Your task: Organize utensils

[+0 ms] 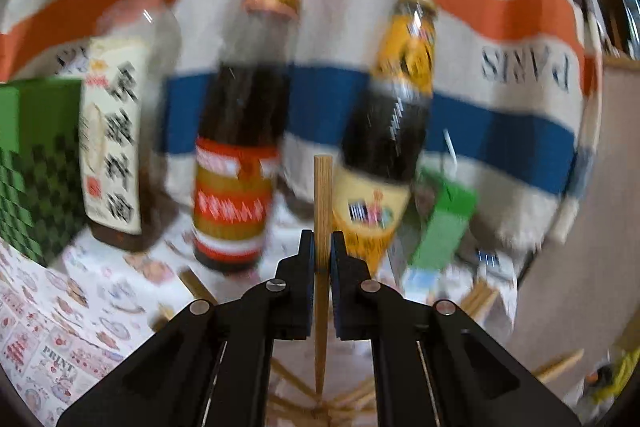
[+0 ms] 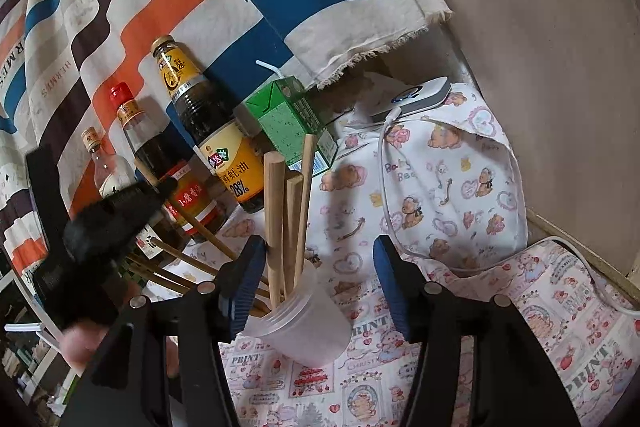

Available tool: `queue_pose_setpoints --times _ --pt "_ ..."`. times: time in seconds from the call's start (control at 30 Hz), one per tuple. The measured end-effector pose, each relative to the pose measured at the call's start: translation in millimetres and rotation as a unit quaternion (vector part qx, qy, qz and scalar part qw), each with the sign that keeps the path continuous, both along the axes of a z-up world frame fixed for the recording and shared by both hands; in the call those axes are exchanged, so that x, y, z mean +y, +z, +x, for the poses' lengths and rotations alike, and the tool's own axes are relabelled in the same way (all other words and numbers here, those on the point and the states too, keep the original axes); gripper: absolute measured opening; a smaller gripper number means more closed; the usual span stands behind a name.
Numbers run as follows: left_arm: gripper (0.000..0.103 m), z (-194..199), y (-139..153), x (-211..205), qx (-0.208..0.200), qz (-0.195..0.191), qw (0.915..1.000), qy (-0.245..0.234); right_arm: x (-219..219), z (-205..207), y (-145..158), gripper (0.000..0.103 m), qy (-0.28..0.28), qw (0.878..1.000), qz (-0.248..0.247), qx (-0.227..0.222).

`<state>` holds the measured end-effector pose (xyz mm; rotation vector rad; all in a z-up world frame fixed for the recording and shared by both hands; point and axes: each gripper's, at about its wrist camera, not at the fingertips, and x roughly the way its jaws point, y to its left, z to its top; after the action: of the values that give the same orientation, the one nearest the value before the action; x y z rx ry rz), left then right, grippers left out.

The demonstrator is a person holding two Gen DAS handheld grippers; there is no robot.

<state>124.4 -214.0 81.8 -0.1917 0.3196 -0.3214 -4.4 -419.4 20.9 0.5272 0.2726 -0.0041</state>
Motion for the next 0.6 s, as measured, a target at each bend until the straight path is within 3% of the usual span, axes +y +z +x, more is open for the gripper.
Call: queue_pose_setpoints --times 0.07,0.17,0.23,0.3,0.37,0.43,0.53,0.57,0.6 --pt "0.006 5 -8 -6 0.028 0.027 0.9988 -0.029 0 0 0 0.059 -0.001 1.0 -0.001 0.0" --pt "0.007 1 -11 -11 0.032 0.065 0.996 -0.053 0 -1 2 0.06 -0.004 1.0 -0.007 -0.002" --pt "0.008 1 -9 -6 0.05 0.049 0.9939 -0.085 1 -1 2 0.06 -0.005 1.0 -0.01 -0.001" --pt "0.02 -7 -2 0 0.043 0.048 0.995 -0.076 1 0 2 0.061 -0.004 1.0 -0.011 -0.001" --pt "0.045 -19 8 5 0.018 0.065 0.9957 -0.064 2 0 2 0.062 -0.003 1.0 -0.012 0.0" --pt "0.056 -33 17 13 -0.006 0.079 0.9958 -0.045 4 0 3 0.066 0.002 1.0 -0.015 0.0" --pt "0.079 -51 27 32 -0.024 0.082 0.9962 -0.02 9 2 4 0.08 0.016 1.0 -0.022 0.005" --pt "0.084 -57 29 40 -0.027 0.079 0.9965 -0.007 13 5 3 0.089 0.022 0.999 -0.026 0.013" --pt "0.085 -64 30 50 -0.031 0.074 0.9968 0.006 17 8 2 0.09 0.035 0.999 -0.03 0.023"
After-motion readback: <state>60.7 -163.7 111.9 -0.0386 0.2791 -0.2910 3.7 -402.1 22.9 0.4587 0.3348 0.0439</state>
